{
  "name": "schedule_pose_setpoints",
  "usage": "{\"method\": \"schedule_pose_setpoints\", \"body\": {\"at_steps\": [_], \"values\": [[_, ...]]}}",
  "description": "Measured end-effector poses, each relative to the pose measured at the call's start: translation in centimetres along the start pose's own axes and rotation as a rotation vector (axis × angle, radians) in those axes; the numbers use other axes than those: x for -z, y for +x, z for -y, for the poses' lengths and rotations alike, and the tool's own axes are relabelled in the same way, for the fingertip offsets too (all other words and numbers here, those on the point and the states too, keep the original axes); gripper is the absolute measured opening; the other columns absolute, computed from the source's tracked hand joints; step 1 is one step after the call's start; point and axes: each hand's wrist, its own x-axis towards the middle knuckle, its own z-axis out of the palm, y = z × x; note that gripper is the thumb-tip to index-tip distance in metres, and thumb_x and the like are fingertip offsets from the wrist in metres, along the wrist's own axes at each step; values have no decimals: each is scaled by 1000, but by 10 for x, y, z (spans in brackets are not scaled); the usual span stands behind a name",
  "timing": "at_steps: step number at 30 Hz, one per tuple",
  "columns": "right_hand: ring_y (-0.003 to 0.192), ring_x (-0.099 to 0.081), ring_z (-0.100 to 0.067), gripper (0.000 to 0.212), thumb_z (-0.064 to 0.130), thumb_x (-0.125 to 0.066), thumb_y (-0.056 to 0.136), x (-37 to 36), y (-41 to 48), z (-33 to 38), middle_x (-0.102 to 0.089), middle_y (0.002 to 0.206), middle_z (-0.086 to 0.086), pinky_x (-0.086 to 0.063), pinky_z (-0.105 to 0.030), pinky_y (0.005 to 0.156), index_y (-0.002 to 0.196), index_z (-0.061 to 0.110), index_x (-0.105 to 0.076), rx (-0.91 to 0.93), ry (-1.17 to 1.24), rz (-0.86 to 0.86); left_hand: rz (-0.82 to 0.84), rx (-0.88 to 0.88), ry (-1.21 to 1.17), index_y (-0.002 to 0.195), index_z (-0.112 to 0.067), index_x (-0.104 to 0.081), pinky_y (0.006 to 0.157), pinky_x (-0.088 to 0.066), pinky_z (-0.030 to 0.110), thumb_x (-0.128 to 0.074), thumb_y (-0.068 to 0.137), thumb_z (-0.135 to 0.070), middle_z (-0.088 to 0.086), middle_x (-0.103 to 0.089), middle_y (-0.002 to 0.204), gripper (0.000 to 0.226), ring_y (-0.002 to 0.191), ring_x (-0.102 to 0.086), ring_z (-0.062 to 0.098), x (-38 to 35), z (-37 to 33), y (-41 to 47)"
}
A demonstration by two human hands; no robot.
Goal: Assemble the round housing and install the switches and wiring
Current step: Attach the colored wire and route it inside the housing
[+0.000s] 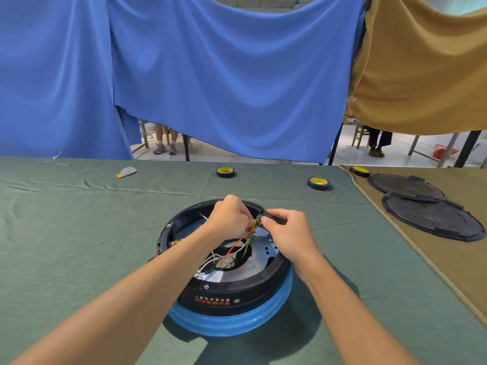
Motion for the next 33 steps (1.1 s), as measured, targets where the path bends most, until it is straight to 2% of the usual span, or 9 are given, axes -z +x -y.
{"method": "schedule_pose_setpoints", "body": {"at_steps": [3, 7, 11, 18, 21, 26, 29, 31, 33], "values": [[89, -65, -20, 29, 3, -56, 84, 4, -1, -2, -71, 85, 5, -55, -40, 82, 97, 19, -76, -23, -28, -100, 59, -82, 68, 97, -9, -78, 62, -43, 19, -65, 91, -11, 4, -70, 84, 15, 79, -60, 14, 0, -7, 4], [86, -65, -22, 26, 1, -57, 82, 1, -2, 0, -68, 78, 3, -55, -39, 80, 88, 19, -75, -14, -54, -182, -8, -167, 188, 92, -13, -79, 78, -55, 36, -62, 88, -8, 10, -73, 92, 18, 92, -64, 29, -4, -10, 5], [86, -64, -20, 26, 3, -58, 84, 3, -2, 0, -69, 81, 4, -54, -37, 80, 96, 17, -76, 3, -89, -162, -64, -194, 236, 86, -13, -79, 78, -57, 43, -59, 84, -4, 9, -73, 85, 22, 86, -66, 31, -7, -8, 2], [84, -65, -30, 28, -1, -54, 80, 4, -1, -1, -73, 81, -8, -54, -43, 73, 90, 12, -76, 27, -82, -119, -102, -239, 241, 87, -15, -80, 75, -57, 42, -61, 85, -3, 9, -72, 81, 23, 82, -64, 32, -12, -8, 5], [95, -65, -25, 32, 0, -55, 83, 2, -1, -2, -74, 97, -3, -55, -40, 82, 103, 13, -76, 26, -88, -140, -102, -235, 198, 91, -15, -80, 77, -57, 41, -64, 87, -6, 7, -73, 83, 19, 84, -65, 29, -10, -7, 5], [88, -63, -21, 28, 2, -55, 88, -1, 0, -1, -67, 83, 4, -53, -35, 78, 101, 16, -75, -3, -81, -188, -89, -233, 277, 93, -16, -78, 76, -56, 41, -59, 94, -19, 8, -71, 88, 19, 84, -64, 31, -7, -7, 1], [87, -62, -21, 28, 5, -53, 91, -5, 1, 1, -68, 88, 2, -52, -33, 73, 104, 18, -73, -35, -117, -233, -173, -245, 308, 87, -9, -73, 66, -52, 39, -51, 99, -25, 10, -69, 79, 30, 79, -62, 33, 3, -7, -4], [88, -62, -23, 29, 7, -51, 92, -10, 3, 4, -70, 93, 0, -54, -37, 72, 105, 21, -72, -73, -142, -273, -259, -271, 333, 80, -9, -66, 60, -43, 36, -48, 101, -28, 5, -63, 69, 34, 76, -61, 32, 13, -2, -10], [90, -62, -24, 30, 8, -49, 93, -15, 6, 8, -70, 99, -2, -52, -35, 69, 109, 21, -71, -102, -174, -316, -354, -312, 380, 77, -14, -63, 65, -40, 35, -46, 101, -28, 2, -63, 72, 32, 83, -60, 31, 25, 8, -17]]}}
